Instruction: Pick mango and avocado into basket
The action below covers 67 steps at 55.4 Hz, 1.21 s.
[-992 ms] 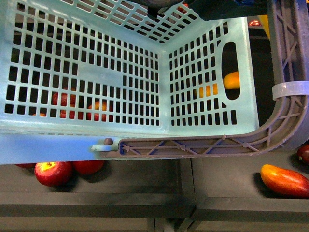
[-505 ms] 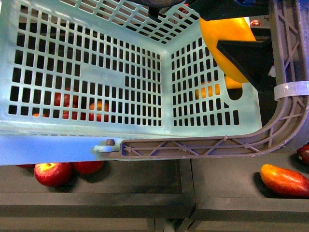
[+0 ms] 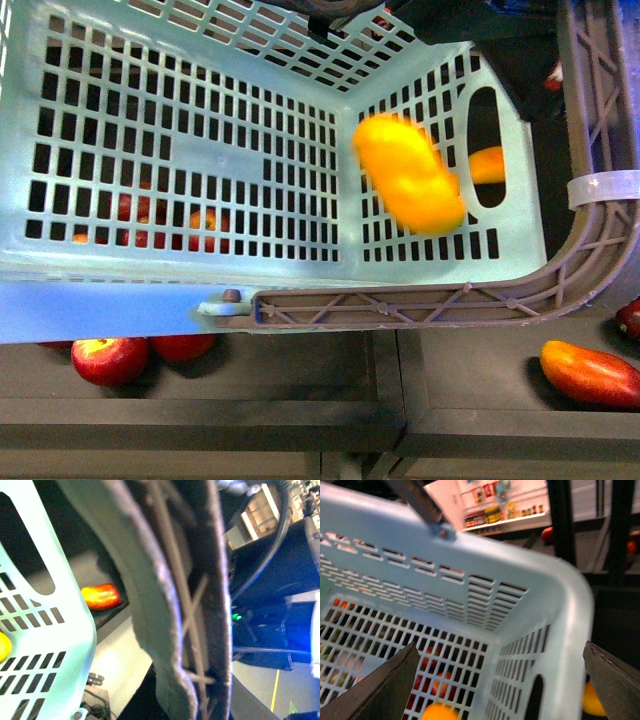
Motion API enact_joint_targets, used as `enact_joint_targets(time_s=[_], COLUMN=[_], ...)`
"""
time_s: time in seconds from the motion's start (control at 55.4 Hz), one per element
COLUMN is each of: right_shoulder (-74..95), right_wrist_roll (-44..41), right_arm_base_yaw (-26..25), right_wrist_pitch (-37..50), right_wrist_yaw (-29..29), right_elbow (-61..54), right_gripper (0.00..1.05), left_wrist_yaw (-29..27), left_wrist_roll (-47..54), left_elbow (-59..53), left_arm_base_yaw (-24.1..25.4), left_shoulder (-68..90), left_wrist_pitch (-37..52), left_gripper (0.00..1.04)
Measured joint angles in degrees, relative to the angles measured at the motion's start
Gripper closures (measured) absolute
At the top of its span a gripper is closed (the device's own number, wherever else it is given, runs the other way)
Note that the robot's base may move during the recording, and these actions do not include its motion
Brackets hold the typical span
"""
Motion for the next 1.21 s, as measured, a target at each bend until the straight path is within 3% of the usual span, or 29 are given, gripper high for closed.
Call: enact_joint_targets(time_s=[0.198, 0.307, 0.451, 0.649, 0.974, 1.082, 1.208], right_shoulder=[-19.6, -31.8, -50.0, -72.7, -75.6, -77.2, -79.8], right_wrist_roll=[2.3, 3.0, 2.3, -1.0, -2.0, -8.9, -14.1], right_arm_base_yaw=[-9.3, -10.9, -9.7, -3.6, -2.9, -0.9, -0.5], right_wrist_pitch=[-6.8, -14.4, -28.8, -51.4, -53.6, -55.0, -55.9], right_wrist_yaw=[4.2, 5.0, 7.7, 18.5, 20.2, 28.6, 30.0], right_elbow=[-9.5, -14.4, -20.6, -25.4, -25.6, -26.1, -27.9], right_gripper=[0.07, 0.07, 0.07, 0.07, 0.08, 0.22, 0.42], left_wrist_yaw=[-0.3, -0.3, 0.0, -0.1, -0.2, -0.1, -0.1], left_wrist_roll=[0.0, 0.1, 0.1, 0.1, 0.0, 0.2, 0.1], left_elbow=[0.0, 0.0, 0.0, 0.0, 0.0, 0.0, 0.0], left_arm_base_yaw=[0.0, 0.0, 0.0, 0.0, 0.0, 0.0, 0.0], left_shoulder=[0.0, 0.0, 0.0, 0.0, 0.0, 0.0, 0.0], left_wrist_pitch=[0.0, 0.0, 0.0, 0.0, 0.0, 0.0, 0.0], left_gripper=[0.95, 0.95, 0.95, 0.95, 0.95, 0.95, 0.95])
